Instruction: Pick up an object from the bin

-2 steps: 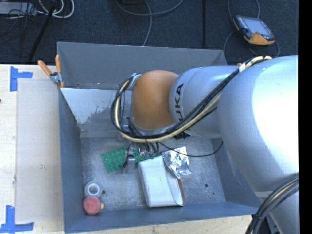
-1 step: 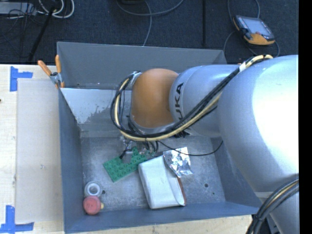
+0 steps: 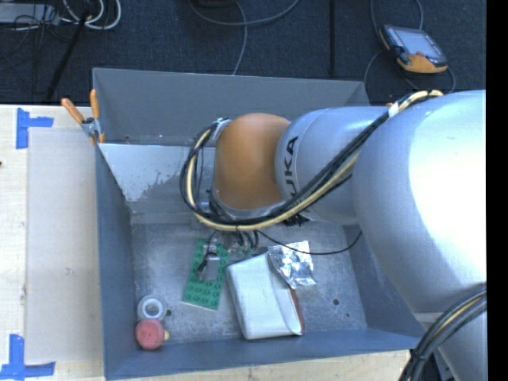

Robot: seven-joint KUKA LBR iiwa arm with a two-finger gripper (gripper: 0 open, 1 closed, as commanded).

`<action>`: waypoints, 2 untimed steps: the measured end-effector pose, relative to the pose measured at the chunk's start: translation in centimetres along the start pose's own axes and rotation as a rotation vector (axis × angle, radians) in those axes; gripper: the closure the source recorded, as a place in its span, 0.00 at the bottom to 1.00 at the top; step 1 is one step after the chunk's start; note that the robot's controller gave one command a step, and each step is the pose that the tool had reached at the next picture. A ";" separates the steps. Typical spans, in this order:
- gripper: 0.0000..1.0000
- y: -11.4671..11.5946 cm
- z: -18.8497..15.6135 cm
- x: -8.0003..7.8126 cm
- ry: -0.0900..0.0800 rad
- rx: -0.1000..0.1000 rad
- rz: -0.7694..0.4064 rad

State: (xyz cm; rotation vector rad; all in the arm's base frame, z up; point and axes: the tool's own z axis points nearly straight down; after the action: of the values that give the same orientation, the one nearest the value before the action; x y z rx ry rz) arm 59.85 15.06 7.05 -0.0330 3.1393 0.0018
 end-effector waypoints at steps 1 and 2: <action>0.00 -6.3 0.0 3.5 0.004 0.003 0.020; 1.00 -6.1 -0.1 3.4 -0.001 0.000 0.018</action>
Offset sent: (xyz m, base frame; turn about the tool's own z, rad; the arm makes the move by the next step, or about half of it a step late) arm -0.0332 -0.0610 -0.0005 0.0147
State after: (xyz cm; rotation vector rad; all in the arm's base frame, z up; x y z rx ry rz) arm 56.63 8.93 7.16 -0.0050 3.1387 0.0019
